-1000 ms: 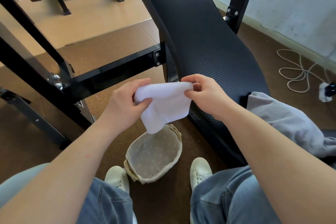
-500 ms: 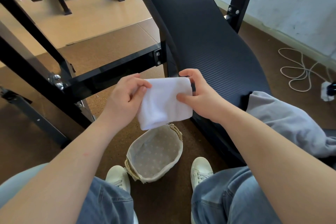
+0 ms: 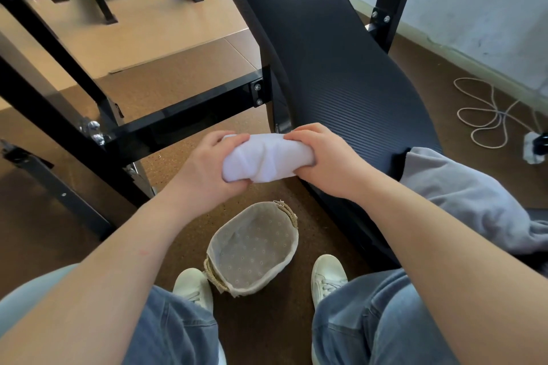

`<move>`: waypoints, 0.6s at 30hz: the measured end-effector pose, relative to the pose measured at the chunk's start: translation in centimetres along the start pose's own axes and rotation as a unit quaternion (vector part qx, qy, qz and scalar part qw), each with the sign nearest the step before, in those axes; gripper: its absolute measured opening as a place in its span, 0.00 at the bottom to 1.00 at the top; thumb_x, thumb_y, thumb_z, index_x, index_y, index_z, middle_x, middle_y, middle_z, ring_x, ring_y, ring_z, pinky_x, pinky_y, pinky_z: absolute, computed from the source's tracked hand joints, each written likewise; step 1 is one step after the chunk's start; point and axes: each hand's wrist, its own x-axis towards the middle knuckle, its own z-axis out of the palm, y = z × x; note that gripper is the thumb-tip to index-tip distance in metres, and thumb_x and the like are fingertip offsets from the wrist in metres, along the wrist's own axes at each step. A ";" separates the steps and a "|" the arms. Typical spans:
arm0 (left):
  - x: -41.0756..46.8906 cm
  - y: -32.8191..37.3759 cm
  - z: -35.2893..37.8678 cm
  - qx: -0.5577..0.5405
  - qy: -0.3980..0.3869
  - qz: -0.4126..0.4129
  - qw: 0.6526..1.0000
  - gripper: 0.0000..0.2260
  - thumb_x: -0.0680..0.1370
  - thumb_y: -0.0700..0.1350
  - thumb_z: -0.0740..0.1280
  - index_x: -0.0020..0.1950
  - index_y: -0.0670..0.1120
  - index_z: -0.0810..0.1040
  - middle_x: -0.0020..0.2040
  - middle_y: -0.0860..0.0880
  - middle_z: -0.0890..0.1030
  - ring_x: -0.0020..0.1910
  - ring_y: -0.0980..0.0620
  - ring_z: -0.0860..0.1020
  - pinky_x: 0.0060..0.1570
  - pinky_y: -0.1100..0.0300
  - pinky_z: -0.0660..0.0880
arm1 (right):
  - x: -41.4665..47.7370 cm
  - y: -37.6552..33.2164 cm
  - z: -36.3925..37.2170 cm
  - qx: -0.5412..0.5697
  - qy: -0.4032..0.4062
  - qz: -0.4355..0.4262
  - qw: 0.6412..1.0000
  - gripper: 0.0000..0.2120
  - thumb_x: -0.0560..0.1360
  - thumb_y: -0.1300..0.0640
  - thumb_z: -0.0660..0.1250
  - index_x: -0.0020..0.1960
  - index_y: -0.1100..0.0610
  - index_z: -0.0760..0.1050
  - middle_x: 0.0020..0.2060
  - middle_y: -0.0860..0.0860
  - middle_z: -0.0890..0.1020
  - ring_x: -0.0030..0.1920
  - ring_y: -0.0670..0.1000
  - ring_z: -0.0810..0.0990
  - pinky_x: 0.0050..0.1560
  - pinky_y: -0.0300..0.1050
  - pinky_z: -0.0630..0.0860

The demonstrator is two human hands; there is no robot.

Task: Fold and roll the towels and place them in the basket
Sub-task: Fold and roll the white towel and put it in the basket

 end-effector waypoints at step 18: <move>-1.5 2.0 0.6 -0.301 0.028 -0.150 0.941 0.22 0.80 0.53 0.70 0.73 0.54 0.73 0.64 0.54 0.73 0.59 0.50 0.78 0.45 0.61 0.83 | -0.7 -1.7 1.2 0.229 0.007 0.109 0.967 0.18 0.85 0.46 0.60 0.71 0.50 0.76 0.73 0.47 0.65 0.62 0.52 0.75 0.44 0.39 0.82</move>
